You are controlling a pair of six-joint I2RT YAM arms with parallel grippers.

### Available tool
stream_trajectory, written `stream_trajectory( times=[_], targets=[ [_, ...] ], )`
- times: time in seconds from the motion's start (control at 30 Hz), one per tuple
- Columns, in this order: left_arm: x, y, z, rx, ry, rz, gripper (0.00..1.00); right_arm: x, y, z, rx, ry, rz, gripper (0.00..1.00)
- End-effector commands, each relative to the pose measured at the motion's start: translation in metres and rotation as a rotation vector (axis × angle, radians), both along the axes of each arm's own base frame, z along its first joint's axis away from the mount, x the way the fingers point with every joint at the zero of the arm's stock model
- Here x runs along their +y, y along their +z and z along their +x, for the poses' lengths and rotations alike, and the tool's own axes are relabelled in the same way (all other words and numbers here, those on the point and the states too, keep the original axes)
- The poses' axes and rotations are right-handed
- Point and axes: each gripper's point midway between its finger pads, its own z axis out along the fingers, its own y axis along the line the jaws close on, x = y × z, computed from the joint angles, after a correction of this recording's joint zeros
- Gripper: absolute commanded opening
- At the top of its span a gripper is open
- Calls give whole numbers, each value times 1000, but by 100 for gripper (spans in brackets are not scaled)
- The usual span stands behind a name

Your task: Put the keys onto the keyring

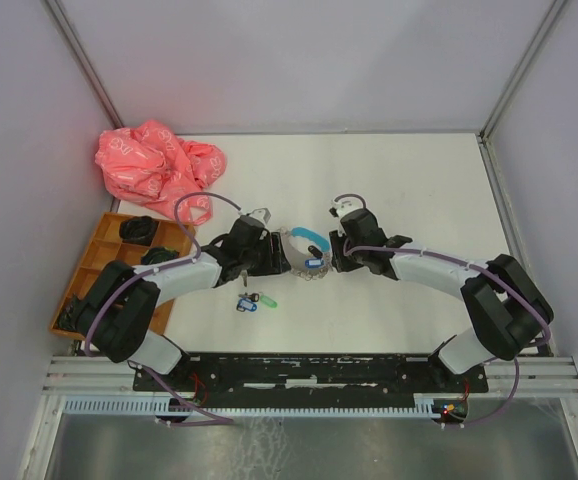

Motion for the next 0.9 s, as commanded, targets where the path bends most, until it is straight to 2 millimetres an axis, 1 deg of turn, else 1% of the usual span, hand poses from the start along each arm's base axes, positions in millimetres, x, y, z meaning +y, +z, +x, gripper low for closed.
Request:
stream_trajectory(
  times=[0.0,0.2,0.4,0.57,0.7,0.87],
  targets=[
    [-7,30,20,-109,-23,1,64,15,19,9,-47,51,38,34],
    [-10,29,28,-109,-35,25,64,20,11,11,-29,75,27,34],
    [-17,31,39,-117,-55,41,61,27,11,17,-32,82,30,34],
    [-21,23,46,-105,-69,65,59,31,6,19,-21,84,30,34],
    [-23,10,47,-78,-77,81,58,33,2,21,-2,75,25,31],
    [-22,-5,43,-44,-80,93,56,27,-4,21,11,62,-15,27]
  ],
)
